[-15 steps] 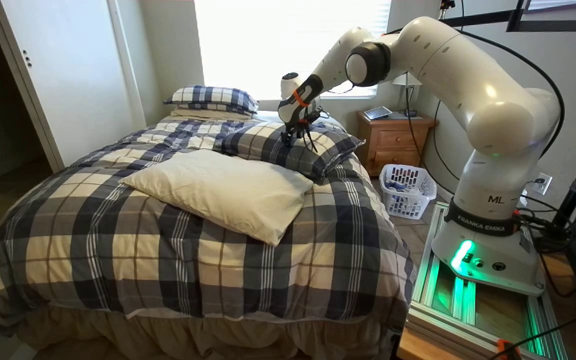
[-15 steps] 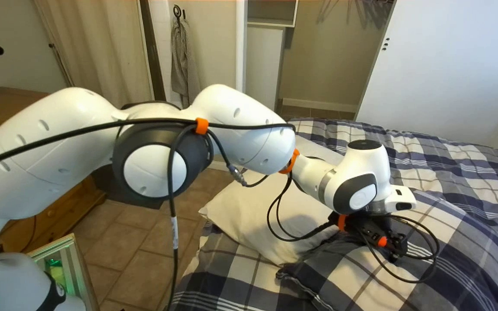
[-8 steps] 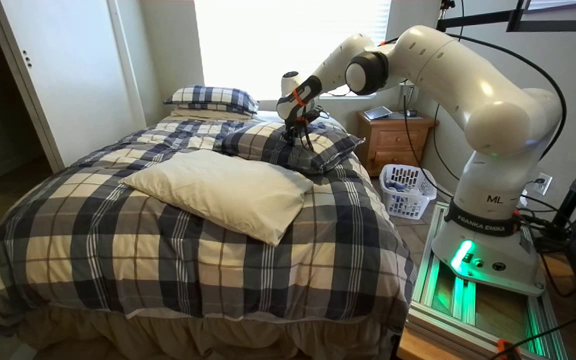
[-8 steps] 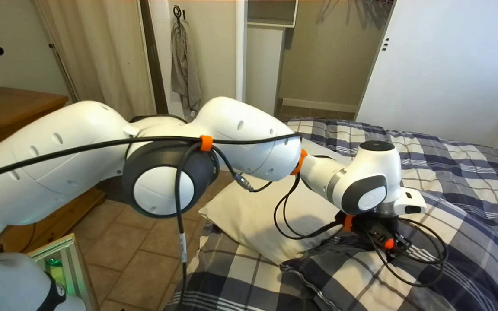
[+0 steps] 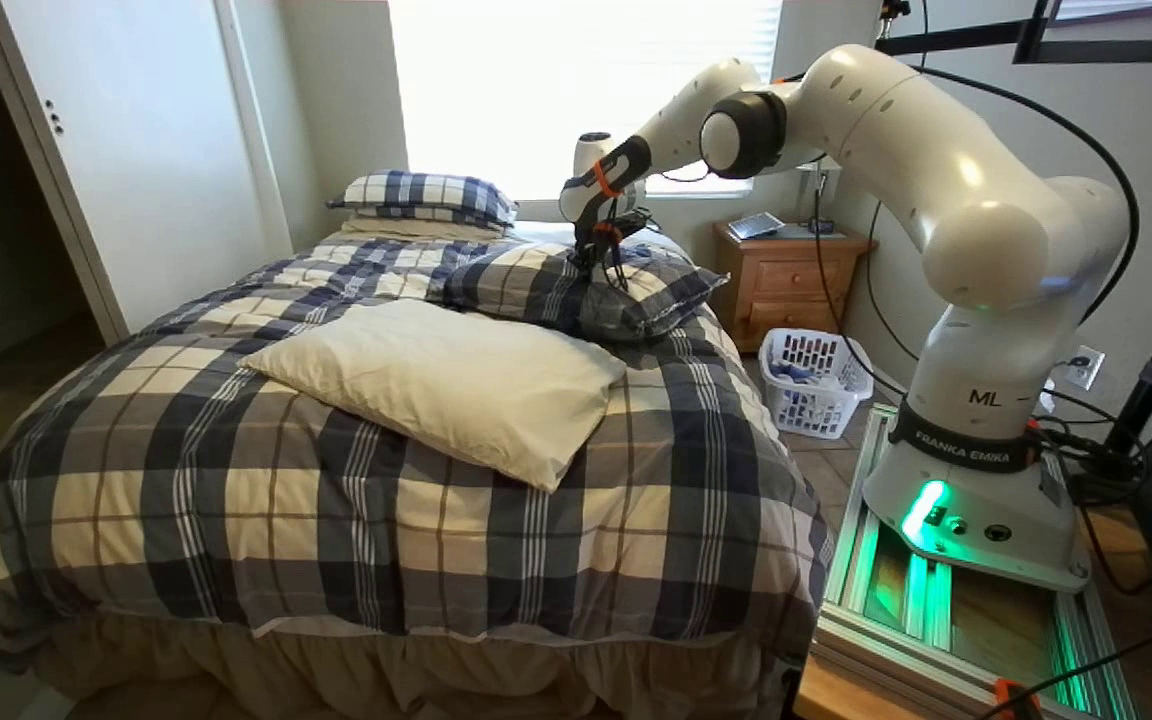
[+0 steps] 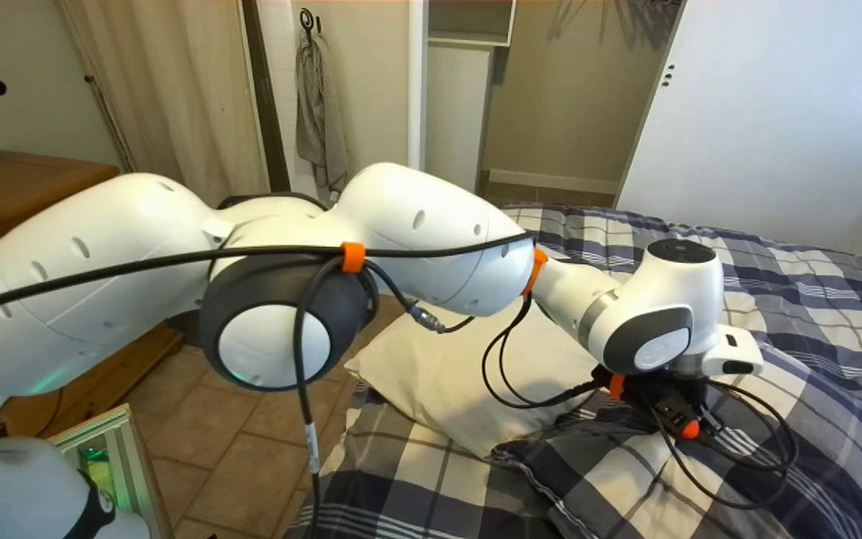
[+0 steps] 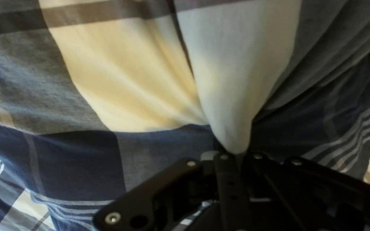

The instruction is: Pick up the the checkered pillow and put it onto white pillow

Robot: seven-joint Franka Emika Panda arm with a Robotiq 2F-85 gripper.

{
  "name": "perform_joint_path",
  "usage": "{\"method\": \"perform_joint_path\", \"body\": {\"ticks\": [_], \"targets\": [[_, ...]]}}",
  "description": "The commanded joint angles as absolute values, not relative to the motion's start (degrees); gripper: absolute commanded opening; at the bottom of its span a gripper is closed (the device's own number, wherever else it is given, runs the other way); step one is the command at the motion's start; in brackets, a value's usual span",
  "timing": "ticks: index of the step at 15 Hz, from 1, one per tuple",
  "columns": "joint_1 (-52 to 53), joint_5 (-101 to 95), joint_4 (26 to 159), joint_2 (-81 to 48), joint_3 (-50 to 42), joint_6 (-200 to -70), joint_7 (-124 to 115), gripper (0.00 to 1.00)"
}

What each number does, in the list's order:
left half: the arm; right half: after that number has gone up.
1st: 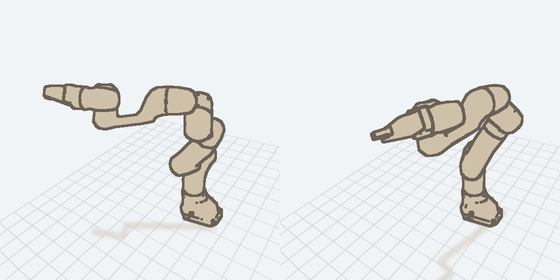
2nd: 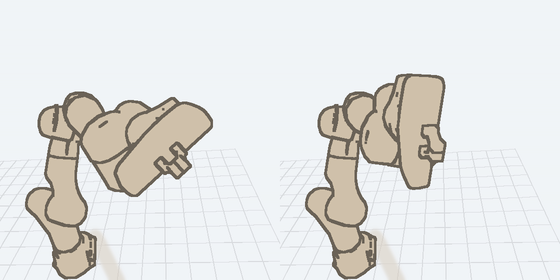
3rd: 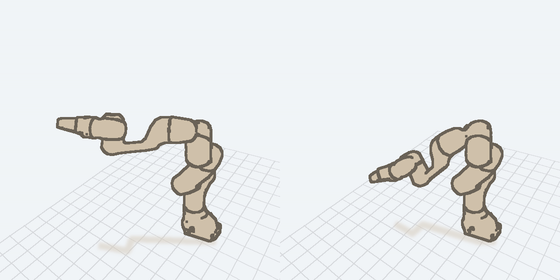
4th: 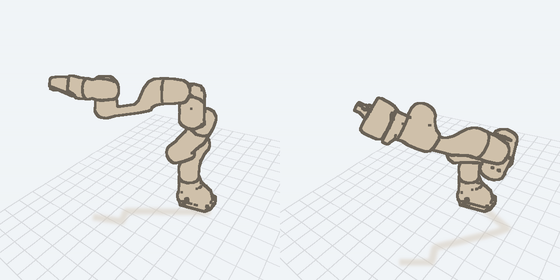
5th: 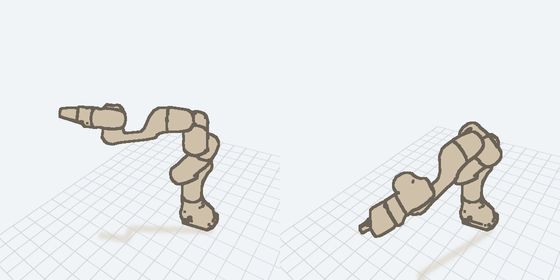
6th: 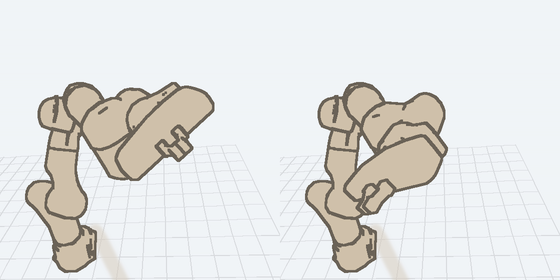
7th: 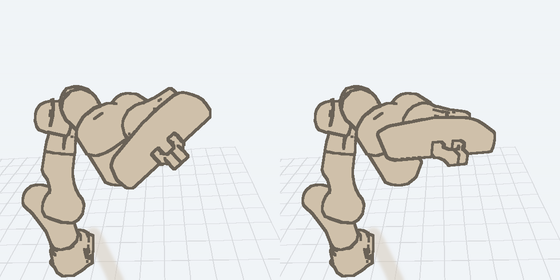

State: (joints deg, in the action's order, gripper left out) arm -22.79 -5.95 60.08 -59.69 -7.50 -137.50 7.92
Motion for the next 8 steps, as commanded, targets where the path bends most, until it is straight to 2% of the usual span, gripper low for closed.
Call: {"method": "perform_joint_path", "body": {"ticks": [1,8], "targets": [[-24.8,-5.4,64.3,-54.9,-6.1,-137.9,11.9,0.01],[-23.7,-6.9,68.6,-47.0,-6.6,-139.1,17.1,0.01]]}}
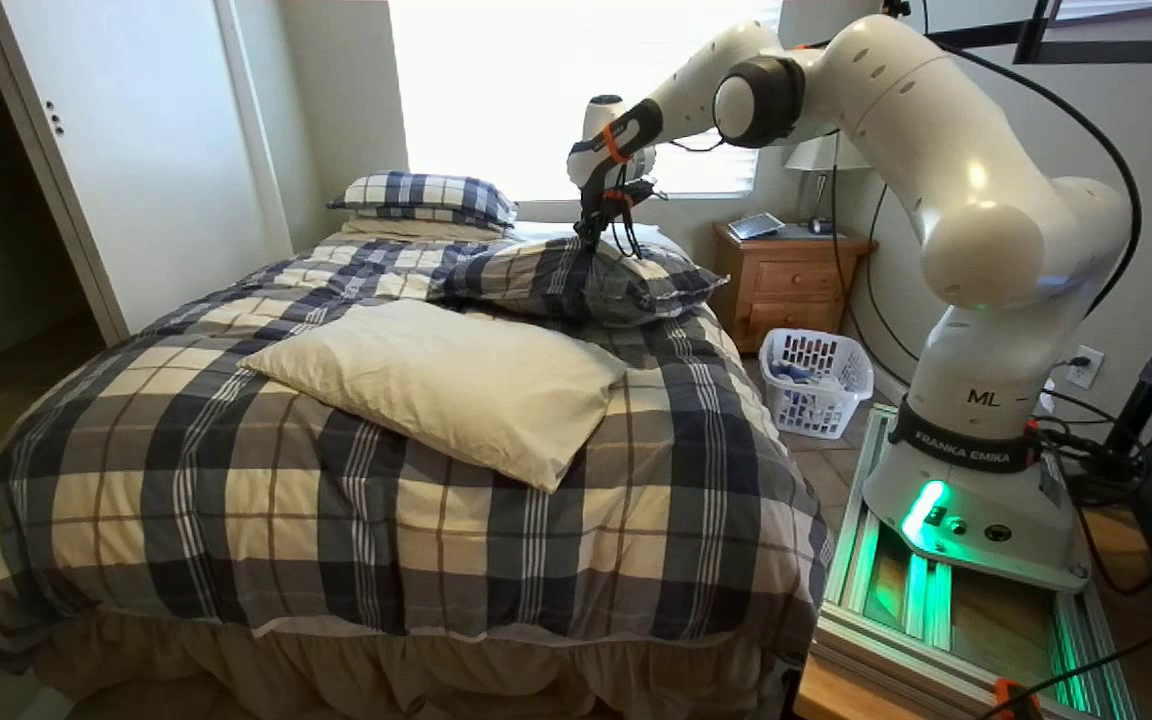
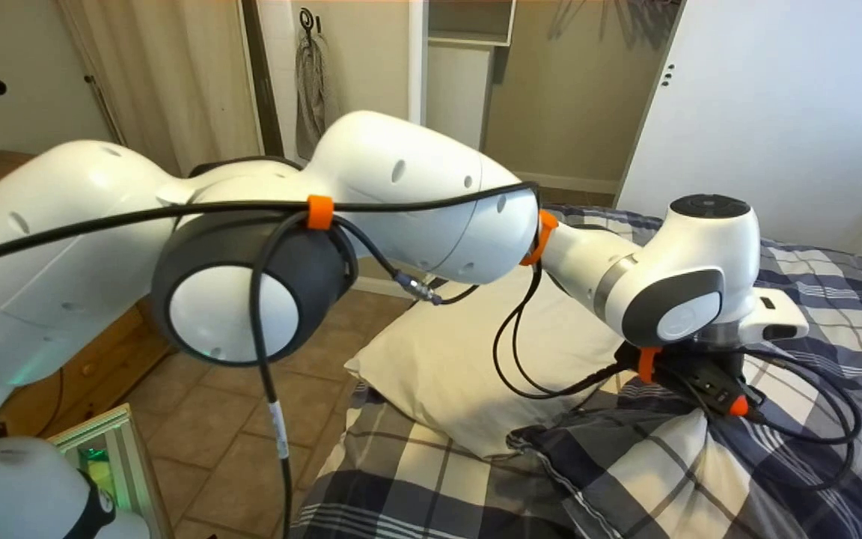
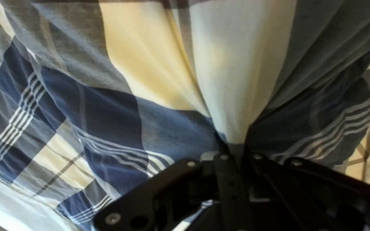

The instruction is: Pick up the the checkered pillow and put it onto white pillow

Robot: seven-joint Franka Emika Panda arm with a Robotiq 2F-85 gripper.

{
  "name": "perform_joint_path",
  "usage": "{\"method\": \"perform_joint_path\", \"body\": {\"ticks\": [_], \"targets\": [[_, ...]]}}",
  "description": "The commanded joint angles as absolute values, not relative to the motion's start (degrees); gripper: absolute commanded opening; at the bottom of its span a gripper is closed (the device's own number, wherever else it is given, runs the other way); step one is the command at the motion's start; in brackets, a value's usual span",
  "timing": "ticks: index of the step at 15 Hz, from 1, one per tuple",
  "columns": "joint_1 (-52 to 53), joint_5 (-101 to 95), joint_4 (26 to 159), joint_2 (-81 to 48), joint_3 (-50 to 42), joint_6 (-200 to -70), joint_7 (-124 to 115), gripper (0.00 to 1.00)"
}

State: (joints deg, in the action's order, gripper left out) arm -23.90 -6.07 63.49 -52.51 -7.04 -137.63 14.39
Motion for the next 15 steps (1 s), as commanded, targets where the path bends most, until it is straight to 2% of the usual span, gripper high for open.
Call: {"method": "perform_joint_path", "body": {"ticks": [1,15], "targets": [[-23.3,-7.0,69.4,-45.9,-6.6,-139.6,17.7,0.01],[-17.4,-6.8,78.5,-34.0,-4.7,-147.7,22.4,0.01]]}}
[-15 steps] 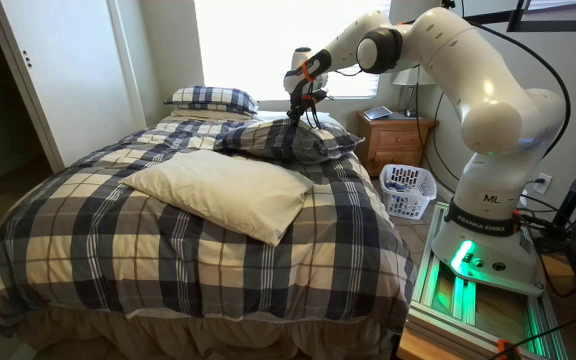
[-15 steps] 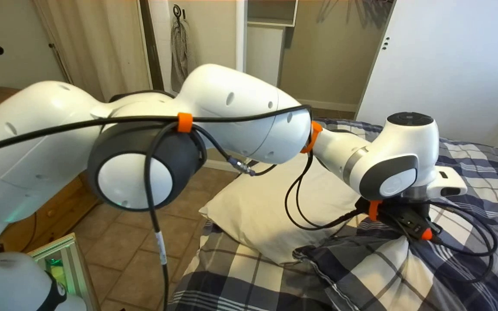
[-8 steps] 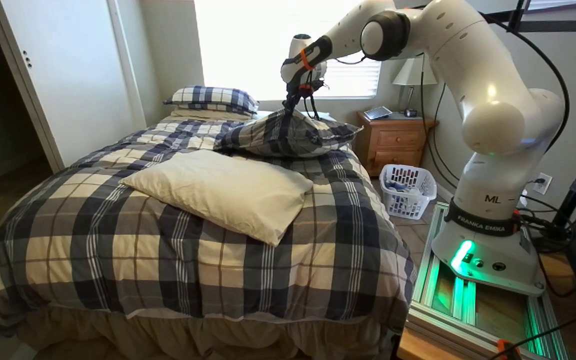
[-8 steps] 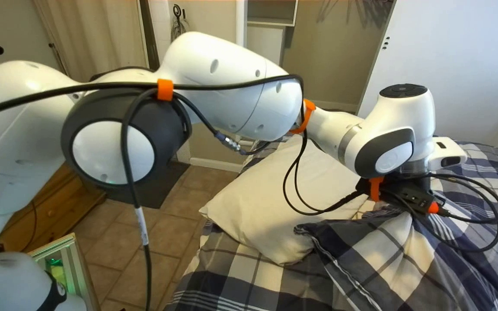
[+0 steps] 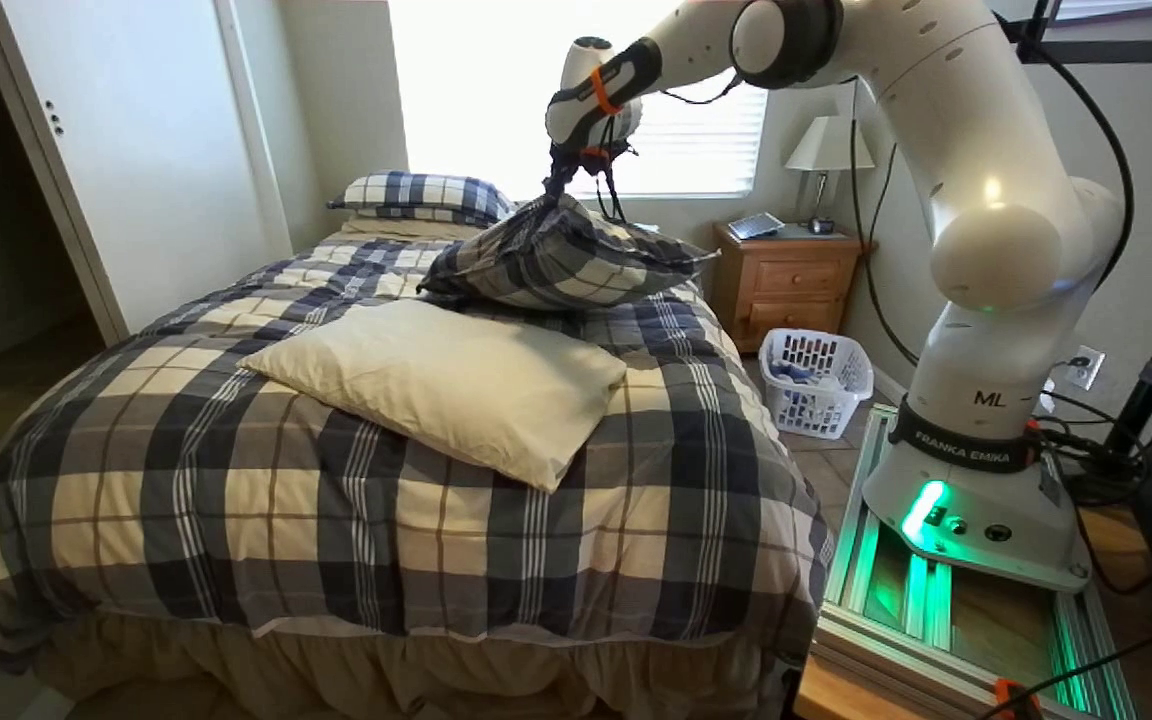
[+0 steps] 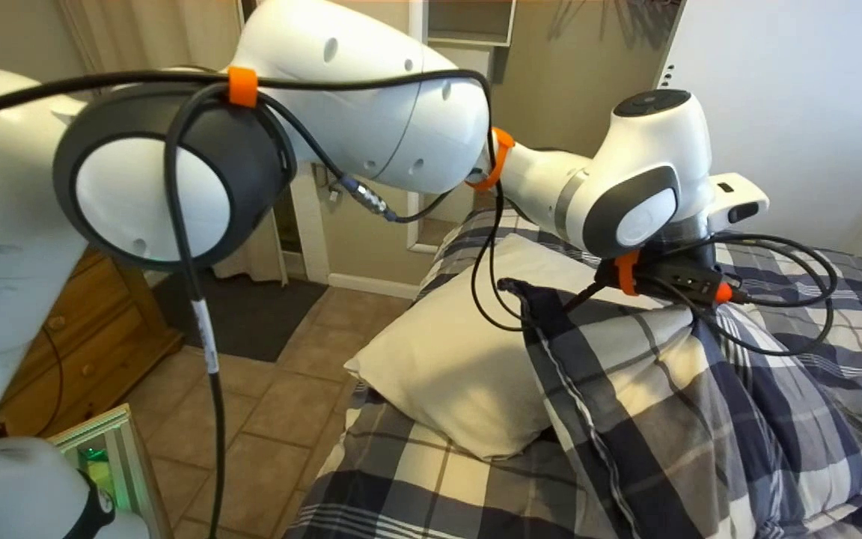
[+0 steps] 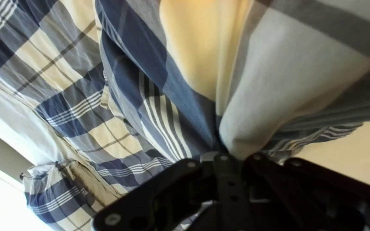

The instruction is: Pick up the the checkered pillow and put it onto white pillow

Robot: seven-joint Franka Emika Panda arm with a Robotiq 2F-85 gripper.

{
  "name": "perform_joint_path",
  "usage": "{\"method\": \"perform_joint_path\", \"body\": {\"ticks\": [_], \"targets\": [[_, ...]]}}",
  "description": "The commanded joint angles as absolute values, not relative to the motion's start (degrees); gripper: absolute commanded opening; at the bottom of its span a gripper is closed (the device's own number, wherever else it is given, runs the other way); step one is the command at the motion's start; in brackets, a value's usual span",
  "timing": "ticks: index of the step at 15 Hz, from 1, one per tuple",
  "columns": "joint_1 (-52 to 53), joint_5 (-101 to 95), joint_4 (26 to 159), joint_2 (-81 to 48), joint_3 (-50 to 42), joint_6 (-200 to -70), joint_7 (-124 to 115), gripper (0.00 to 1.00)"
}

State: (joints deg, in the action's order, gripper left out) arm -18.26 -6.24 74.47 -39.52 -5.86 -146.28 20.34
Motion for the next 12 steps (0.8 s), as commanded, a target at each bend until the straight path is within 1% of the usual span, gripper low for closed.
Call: {"method": "perform_joint_path", "body": {"ticks": [1,8,12], "targets": [[-16.8,-6.9,78.8,-33.4,-4.4,-147.7,22.7,0.01],[-14.9,-5.9,82.4,-30.0,0.0,-147.5,28.1,0.01],[-13.9,-5.9,87.1,-27.0,2.4,-147.7,31.5,0.01]]}}
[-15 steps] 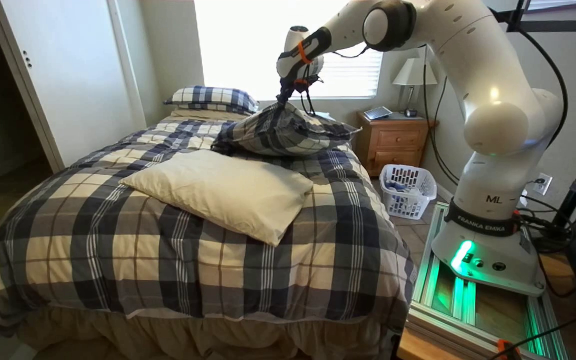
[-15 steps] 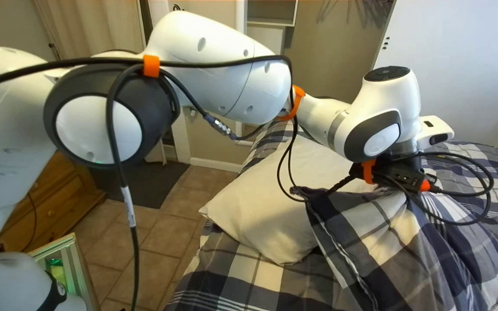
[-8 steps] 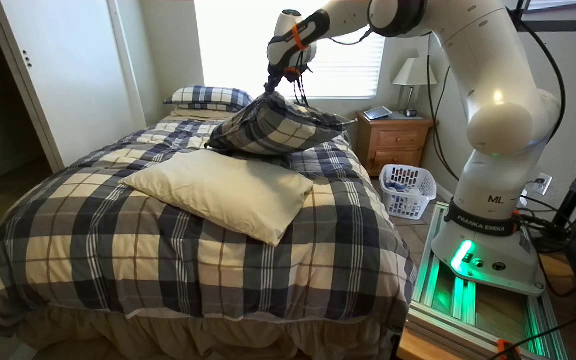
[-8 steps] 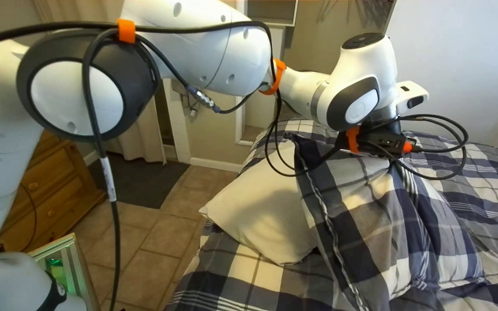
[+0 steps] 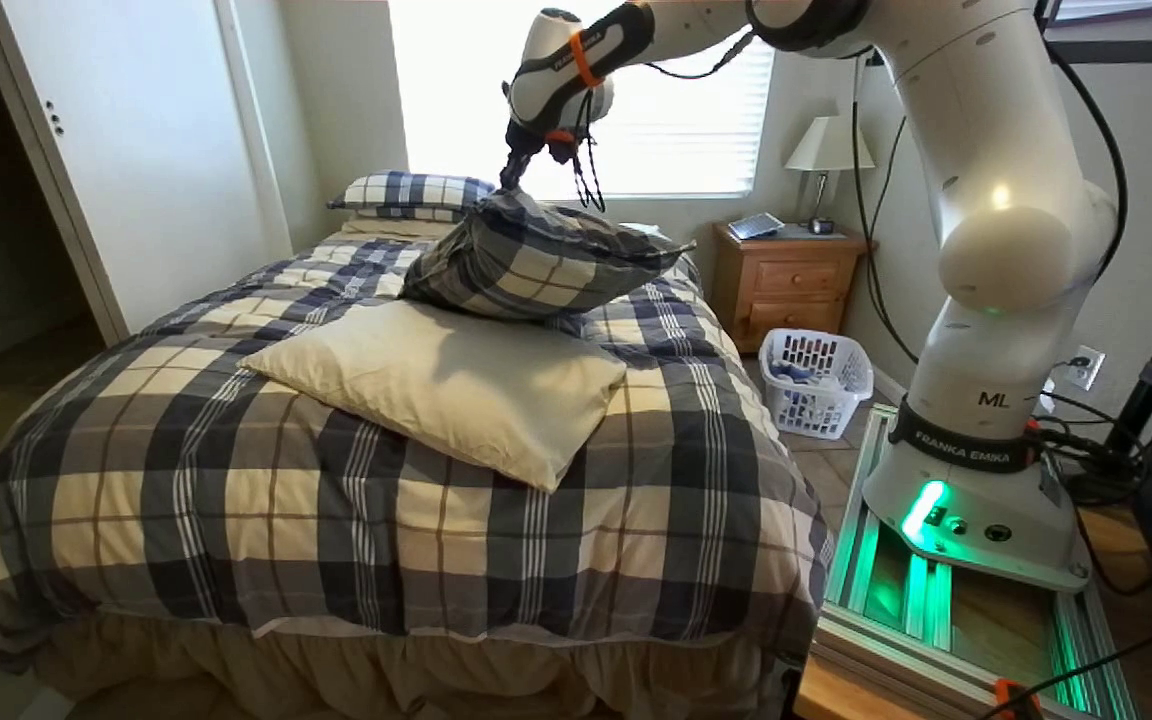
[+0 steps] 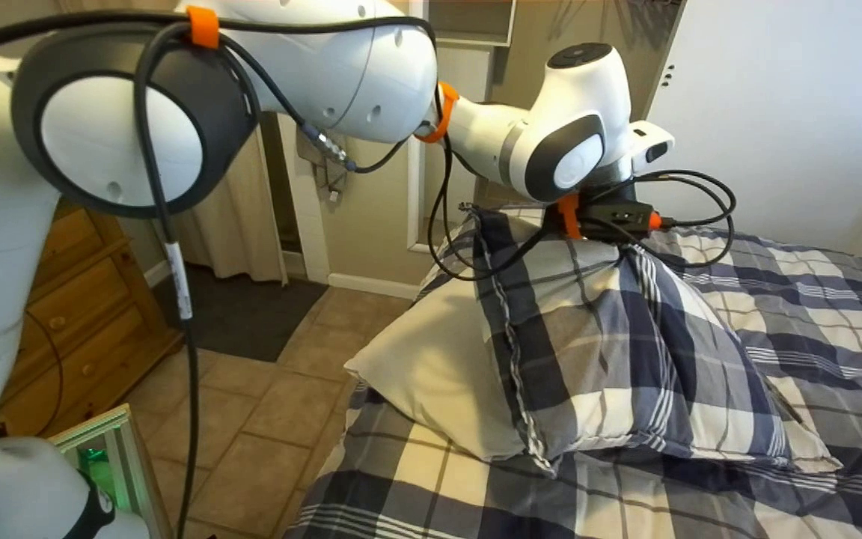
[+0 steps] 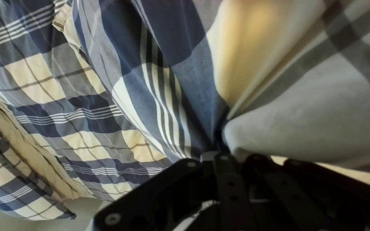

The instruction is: Pick up the the checkered pillow and put it onto white pillow

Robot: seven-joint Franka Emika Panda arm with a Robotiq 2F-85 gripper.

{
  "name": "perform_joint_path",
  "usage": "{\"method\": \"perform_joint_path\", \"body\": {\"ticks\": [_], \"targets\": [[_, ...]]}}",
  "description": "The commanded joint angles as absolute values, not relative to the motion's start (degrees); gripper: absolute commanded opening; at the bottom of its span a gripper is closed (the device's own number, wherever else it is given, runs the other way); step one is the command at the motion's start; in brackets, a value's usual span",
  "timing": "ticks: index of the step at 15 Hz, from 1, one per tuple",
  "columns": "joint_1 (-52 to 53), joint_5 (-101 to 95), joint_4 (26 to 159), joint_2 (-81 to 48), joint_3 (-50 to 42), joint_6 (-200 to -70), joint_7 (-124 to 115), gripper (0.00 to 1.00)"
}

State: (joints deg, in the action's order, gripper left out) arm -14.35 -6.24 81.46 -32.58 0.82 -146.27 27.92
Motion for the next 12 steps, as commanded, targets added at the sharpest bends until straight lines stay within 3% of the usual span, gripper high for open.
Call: {"method": "perform_joint_path", "body": {"ticks": [1,7,8,9,12], "targets": [[-13.6,-5.8,88.4,-26.2,3.0,-147.7,32.4,0.01],[-13.4,-2.6,93.9,-23.5,6.3,-142.4,35.9,0.01],[-13.5,-2.2,93.7,-23.8,6.0,-141.8,35.1,0.3],[-13.5,-1.4,93.2,-24.1,5.6,-140.6,33.8,0.32],[-14.4,3.2,91.3,-25.1,4.3,-138.6,29.2,0.51]]}}
